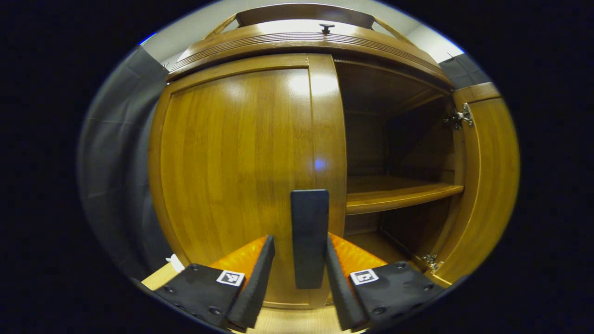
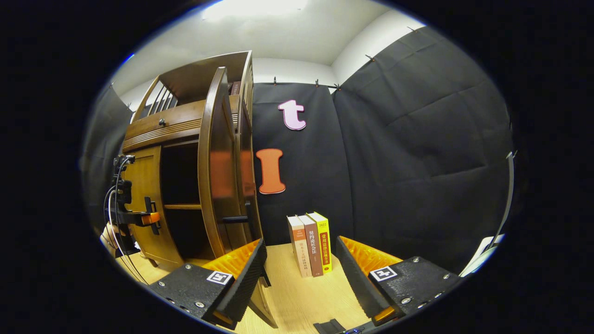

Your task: Open the right door of the double-door shoe cabinet with the right hand, and open the left door with the left hand.

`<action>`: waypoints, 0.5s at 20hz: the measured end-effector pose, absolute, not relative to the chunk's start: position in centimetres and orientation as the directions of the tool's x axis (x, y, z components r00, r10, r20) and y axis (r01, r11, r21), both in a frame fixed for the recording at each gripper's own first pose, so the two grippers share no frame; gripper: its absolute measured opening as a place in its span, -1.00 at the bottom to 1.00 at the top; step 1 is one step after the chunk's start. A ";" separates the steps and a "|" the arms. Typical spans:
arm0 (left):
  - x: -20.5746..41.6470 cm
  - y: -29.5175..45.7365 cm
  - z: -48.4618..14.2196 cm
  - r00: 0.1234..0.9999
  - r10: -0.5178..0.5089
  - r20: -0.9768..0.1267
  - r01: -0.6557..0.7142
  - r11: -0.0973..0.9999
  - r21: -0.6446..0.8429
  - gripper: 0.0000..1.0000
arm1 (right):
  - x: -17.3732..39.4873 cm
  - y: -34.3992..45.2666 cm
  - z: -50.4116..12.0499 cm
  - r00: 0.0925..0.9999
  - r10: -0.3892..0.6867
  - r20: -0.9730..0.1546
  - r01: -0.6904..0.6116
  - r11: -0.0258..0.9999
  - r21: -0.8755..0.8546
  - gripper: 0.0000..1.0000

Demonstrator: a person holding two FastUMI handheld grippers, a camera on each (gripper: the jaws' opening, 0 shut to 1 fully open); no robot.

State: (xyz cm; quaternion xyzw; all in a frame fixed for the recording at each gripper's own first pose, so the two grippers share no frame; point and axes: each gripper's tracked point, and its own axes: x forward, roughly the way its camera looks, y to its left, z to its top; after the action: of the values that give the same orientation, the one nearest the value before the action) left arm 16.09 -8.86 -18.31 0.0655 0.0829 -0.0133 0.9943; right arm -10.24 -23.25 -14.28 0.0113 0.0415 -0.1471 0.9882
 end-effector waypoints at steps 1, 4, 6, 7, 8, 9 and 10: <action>16.1 -9.2 -18.3 0.986 -0.024 -0.167 0.045 0.991 0.124 0.22 | -10.3 -23.2 -14.5 0.953 -0.289 -0.088 0.291 0.957 0.009 0.97; 16.0 -9.5 -18.3 0.986 -0.030 -0.165 0.057 0.986 0.156 -0.11 | -10.4 -23.5 -14.6 0.950 -0.298 -0.091 0.299 0.954 0.000 0.97; 16.0 -9.5 -18.3 0.988 -0.038 -0.151 0.061 0.987 0.148 -0.20 | -10.6 -23.7 -14.6 0.948 -0.304 -0.092 0.305 0.952 -0.005 0.97; 16.0 -9.4 -18.2 0.989 -0.037 -0.144 0.057 0.989 0.133 -0.22 | -10.5 -23.6 -14.6 0.948 -0.305 -0.094 0.306 0.952 -0.008 0.97; 16.0 -9.5 -18.3 0.989 -0.042 -0.141 0.060 0.990 0.124 -0.24 | -10.6 -23.6 -14.7 0.947 -0.305 -0.100 0.305 0.952 -0.012 0.97; 15.9 -9.5 -18.3 0.988 -0.046 -0.150 0.066 0.989 0.132 -0.28 | -10.5 -23.5 -14.7 0.947 -0.304 -0.104 0.305 0.952 -0.013 0.97; 15.7 -9.4 -18.3 0.987 -0.051 -0.155 0.072 0.988 0.137 -0.32 | -10.6 -23.2 -14.6 0.948 -0.302 -0.104 0.302 0.953 -0.013 0.97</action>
State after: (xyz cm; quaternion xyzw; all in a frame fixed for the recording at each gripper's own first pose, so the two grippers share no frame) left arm 15.71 -9.35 -18.32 0.0711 0.0756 -0.0310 0.9941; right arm -10.63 -23.24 -14.62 0.0017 0.0527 -0.1531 0.9868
